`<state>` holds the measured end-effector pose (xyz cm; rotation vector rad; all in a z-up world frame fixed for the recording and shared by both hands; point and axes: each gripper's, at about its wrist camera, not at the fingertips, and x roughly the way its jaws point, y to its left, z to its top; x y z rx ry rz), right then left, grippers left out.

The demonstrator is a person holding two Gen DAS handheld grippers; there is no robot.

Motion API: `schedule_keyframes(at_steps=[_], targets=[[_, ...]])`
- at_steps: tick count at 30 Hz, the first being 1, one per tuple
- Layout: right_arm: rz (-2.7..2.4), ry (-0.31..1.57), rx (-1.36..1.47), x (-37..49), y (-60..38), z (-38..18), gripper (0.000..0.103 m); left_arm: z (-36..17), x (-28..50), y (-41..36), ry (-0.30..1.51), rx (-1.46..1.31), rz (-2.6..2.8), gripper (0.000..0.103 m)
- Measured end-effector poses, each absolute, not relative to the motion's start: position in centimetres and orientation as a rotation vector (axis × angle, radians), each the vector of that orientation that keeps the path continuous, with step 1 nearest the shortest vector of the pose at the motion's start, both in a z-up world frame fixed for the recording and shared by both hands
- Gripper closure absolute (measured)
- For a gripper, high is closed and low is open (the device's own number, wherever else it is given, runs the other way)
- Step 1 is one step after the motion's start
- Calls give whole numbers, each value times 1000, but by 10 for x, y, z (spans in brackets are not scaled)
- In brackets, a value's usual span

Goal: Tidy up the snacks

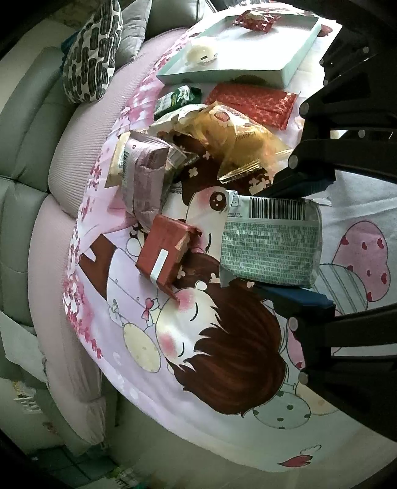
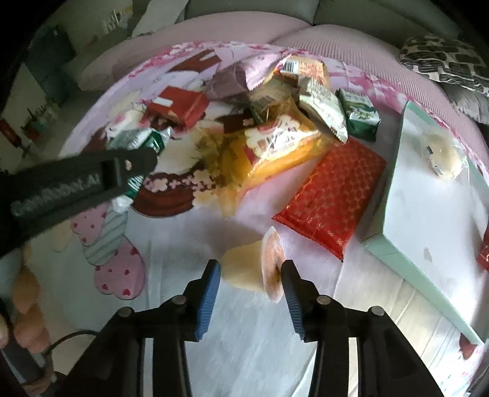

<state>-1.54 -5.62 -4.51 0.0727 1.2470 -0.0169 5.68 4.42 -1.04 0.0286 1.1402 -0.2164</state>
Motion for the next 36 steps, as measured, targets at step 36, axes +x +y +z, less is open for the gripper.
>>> schedule_keyframes(at_steps=[36], targets=[[-7,1152,133,-8,-77,-25,63,-20,63,44,1162,39,-195,51]])
